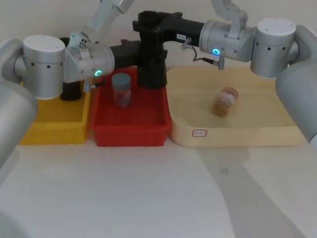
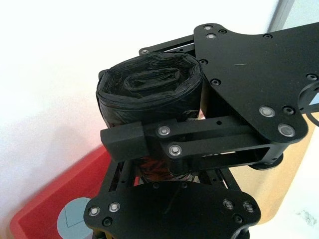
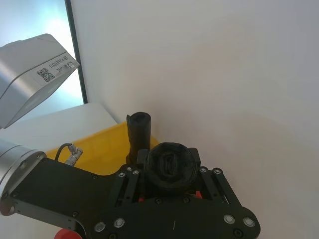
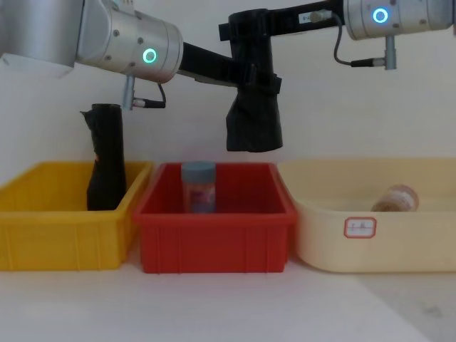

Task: Pick up the garbage bag with the one hand and transfer it to the other hand.

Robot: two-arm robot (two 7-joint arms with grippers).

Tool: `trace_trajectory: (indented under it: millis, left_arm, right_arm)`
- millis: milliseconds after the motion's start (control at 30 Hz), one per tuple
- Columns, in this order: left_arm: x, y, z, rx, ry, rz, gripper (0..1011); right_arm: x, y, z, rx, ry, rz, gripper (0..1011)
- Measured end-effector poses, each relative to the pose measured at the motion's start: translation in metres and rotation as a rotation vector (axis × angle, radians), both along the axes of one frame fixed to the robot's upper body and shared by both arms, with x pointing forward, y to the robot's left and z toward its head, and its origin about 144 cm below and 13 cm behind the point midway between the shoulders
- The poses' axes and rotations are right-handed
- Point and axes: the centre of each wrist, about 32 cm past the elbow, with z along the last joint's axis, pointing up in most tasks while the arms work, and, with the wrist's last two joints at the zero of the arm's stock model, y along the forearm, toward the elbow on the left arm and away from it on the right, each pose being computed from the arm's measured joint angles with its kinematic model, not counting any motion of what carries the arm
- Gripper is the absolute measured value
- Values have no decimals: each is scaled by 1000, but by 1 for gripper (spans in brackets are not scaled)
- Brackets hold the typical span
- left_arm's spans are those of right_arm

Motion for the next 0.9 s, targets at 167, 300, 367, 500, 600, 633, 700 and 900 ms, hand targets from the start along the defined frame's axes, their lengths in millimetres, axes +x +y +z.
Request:
trace_trajectory:
  millis: [167,300,367,500,600,633,700,900]
  left_arm:
    - [0,0,0,0,0,0,486]
    - [0,0,0,0,0,0,486]
    - [0,0,0,0,0,0,486]
    - [0,0,0,0,0,0,486]
    - [0,0,0,0,0,0,486]
    - [0,0,0,0,0,0,486]
    - [0,0,0,0,0,0,525]
    - [0,0,0,0,0,0,685]
  right_arm:
    - [0,0,0,0,0,0,464]
    - [0,0,0,0,0,0,464]
    - [0,0,0,0,0,0,464]
    - [0,0,0,0,0,0,464]
    - [0,0,0,0,0,0,464]
    - [0,0,0,0,0,0,464]
    - [0,0,0,0,0,0,464]
    - [0,0,0,0,0,0,463]
